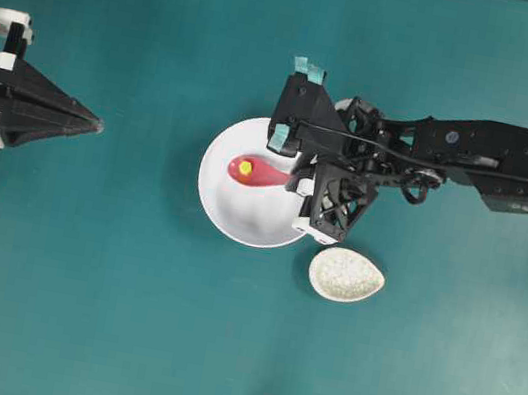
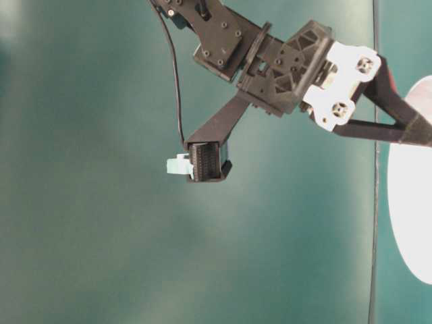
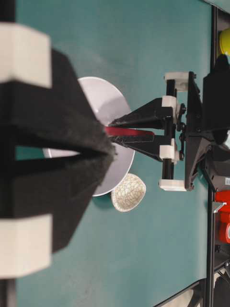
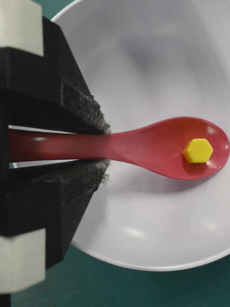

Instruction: Scoop the yellow hexagonal prism block from the bowl with a spoon using the right arm.

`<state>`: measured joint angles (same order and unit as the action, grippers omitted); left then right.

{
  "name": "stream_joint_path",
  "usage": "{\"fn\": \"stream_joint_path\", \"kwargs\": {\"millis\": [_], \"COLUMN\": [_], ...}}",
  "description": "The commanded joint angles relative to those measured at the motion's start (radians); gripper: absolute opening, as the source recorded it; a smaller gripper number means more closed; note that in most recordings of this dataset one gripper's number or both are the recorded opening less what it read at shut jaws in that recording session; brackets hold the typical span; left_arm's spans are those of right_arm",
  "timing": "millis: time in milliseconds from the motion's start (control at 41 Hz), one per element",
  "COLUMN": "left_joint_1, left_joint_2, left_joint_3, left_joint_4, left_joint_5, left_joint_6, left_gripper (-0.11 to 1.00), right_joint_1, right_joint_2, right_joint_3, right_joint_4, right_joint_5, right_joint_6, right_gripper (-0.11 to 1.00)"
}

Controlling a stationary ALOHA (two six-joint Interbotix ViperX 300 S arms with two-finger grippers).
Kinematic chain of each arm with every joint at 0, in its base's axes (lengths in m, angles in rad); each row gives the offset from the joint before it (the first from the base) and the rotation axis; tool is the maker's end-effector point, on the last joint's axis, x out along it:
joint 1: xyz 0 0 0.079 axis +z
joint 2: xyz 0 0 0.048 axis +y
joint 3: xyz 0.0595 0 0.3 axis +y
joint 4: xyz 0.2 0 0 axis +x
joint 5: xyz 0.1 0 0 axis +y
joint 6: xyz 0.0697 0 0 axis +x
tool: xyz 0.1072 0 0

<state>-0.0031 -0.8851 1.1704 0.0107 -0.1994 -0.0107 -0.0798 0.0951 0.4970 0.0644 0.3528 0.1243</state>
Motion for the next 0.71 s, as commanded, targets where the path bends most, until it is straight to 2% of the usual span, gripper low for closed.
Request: {"fn": "stream_joint_path", "kwargs": {"millis": [0, 682], "left_joint_1": [-0.002, 0.000], "left_joint_2": [0.005, 0.005], "left_joint_3": [-0.012, -0.011], "left_joint_4": [0.003, 0.003], "left_joint_5": [-0.011, -0.011], "left_joint_6": [-0.003, -0.005], "left_gripper": [-0.01, -0.01], "right_joint_1": [0.000, 0.000], "right_joint_2": [-0.038, -0.298], "right_joint_3": [-0.006, 0.055], "right_joint_4": [-0.008, -0.012], "right_joint_5": [-0.020, -0.044], "right_joint_6": [-0.003, -0.006], "right_gripper": [0.24, 0.24]}}
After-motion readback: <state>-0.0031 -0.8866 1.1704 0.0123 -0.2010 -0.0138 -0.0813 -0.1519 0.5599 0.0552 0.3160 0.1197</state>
